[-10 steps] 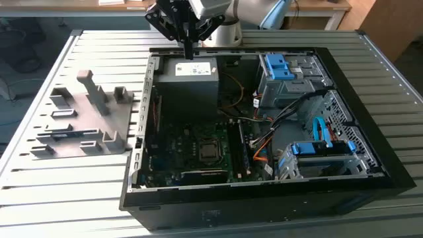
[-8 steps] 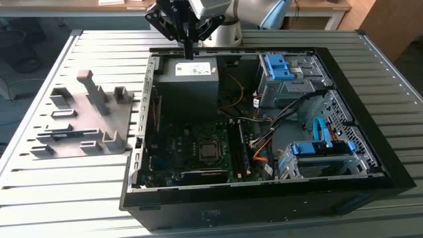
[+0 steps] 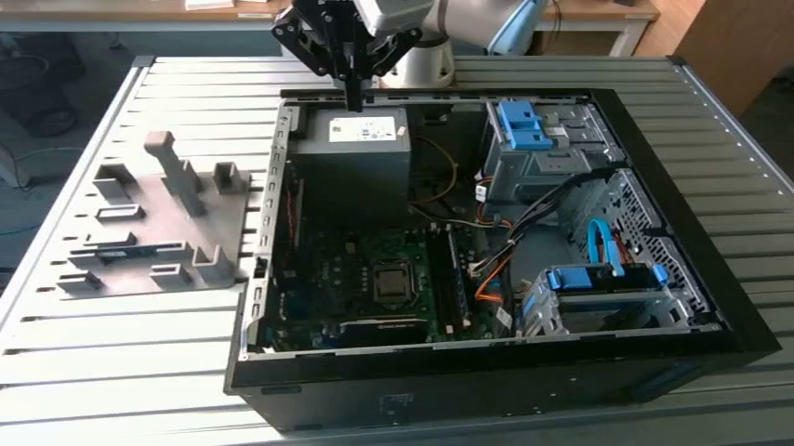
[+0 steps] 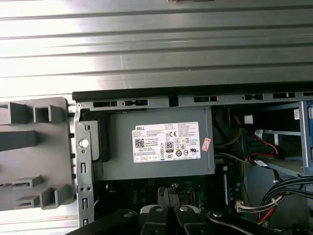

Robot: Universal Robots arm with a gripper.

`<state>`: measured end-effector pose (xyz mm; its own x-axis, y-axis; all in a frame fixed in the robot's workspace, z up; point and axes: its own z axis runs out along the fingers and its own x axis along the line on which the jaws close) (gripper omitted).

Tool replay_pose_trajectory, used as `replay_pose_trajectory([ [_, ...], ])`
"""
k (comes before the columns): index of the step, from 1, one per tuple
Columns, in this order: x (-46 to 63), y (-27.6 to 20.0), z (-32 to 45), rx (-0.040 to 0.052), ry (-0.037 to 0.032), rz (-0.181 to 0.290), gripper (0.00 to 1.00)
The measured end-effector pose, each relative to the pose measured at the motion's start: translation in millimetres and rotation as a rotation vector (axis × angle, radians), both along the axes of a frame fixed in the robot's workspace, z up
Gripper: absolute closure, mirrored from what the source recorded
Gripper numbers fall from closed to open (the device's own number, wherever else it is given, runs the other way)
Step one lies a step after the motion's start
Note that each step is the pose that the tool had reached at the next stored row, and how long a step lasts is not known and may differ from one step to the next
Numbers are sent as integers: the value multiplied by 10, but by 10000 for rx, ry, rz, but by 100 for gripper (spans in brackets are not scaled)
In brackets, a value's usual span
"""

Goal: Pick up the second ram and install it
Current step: 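Reach for the second ram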

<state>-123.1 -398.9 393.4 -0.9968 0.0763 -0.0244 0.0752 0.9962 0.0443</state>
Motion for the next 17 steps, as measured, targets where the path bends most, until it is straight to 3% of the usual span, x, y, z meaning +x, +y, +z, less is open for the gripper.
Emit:
replay_pose_trajectory([
  [4,-57,0,-1,1,-1,2,90],
  [17,-408,0,-1,1,-30,2,90],
])
